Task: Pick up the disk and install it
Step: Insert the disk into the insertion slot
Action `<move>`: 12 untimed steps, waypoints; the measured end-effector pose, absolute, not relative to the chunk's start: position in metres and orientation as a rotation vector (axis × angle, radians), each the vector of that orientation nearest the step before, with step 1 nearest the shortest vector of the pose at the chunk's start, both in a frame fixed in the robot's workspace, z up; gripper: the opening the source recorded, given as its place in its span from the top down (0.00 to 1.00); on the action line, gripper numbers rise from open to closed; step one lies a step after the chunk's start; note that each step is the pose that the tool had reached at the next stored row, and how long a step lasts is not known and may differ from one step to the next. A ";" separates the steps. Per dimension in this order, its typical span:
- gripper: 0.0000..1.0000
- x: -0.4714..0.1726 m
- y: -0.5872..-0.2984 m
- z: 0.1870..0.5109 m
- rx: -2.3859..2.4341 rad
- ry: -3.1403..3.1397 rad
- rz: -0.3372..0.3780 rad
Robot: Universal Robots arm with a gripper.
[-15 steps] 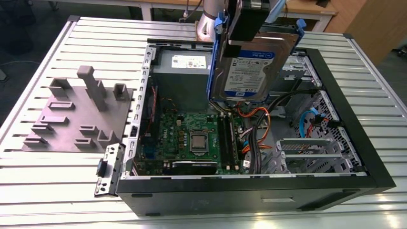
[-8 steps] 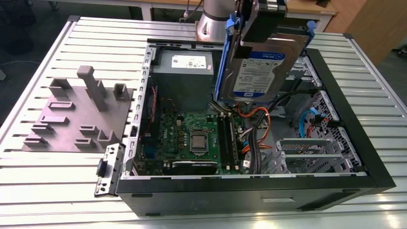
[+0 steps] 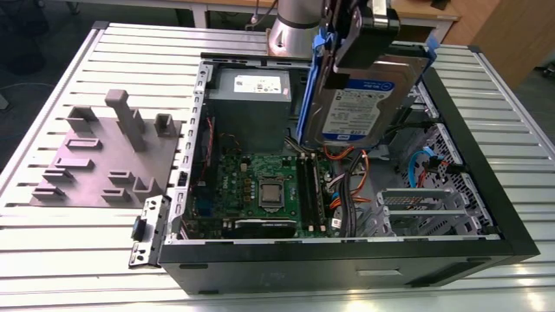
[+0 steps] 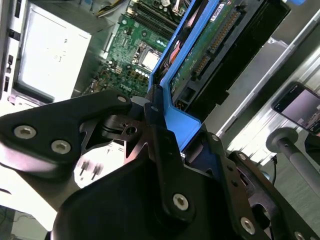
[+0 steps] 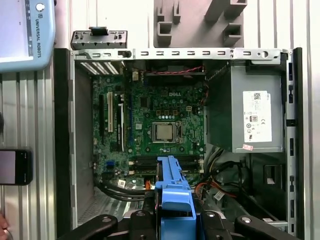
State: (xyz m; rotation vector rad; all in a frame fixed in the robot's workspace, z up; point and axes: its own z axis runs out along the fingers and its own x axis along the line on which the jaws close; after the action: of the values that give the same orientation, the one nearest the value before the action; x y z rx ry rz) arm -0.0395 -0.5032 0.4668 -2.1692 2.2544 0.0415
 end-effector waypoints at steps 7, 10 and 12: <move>0.64 -0.038 -0.519 0.465 -2.169 2.254 0.041; 0.64 -0.036 -0.526 0.463 -2.169 2.255 0.041; 0.64 -0.029 -0.526 0.462 -2.169 2.254 0.042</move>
State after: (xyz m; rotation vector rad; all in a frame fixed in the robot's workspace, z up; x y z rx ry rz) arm -0.0289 -0.5263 0.4620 -2.1692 2.2544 0.0416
